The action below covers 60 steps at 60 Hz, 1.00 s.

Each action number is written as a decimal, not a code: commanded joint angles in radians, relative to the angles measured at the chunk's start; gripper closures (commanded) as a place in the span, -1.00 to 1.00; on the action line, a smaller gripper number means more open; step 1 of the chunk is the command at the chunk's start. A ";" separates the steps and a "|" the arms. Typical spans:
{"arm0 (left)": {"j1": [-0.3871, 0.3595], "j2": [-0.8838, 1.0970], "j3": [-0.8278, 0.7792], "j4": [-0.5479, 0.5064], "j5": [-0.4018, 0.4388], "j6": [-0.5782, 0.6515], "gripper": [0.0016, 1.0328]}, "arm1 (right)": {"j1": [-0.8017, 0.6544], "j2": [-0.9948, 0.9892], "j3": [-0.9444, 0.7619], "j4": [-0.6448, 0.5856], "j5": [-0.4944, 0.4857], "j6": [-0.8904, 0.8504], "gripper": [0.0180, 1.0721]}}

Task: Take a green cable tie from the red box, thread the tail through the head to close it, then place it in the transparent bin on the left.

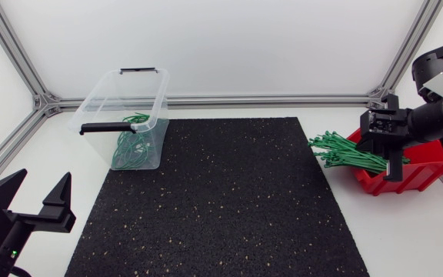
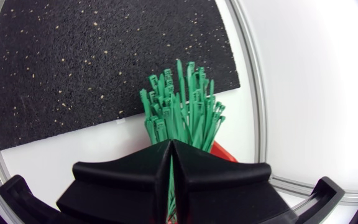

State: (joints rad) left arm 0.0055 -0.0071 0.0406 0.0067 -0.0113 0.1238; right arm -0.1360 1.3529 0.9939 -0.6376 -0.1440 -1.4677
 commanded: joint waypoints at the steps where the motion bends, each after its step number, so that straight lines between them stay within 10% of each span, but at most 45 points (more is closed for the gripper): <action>1: 0.004 -0.004 -0.039 -0.020 0.010 -0.021 -0.93 | 0.010 -0.047 0.069 -0.043 -0.029 0.033 0.89; 60: -0.001 -0.004 -0.039 -0.022 0.010 -0.021 -0.93 | 0.575 -0.044 0.537 -0.220 -0.123 1.017 0.86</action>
State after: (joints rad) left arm 0.0055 -0.0071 0.0406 0.0059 -0.0116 0.1238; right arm 0.3977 1.2694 1.5475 -0.8604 -0.2600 -0.5434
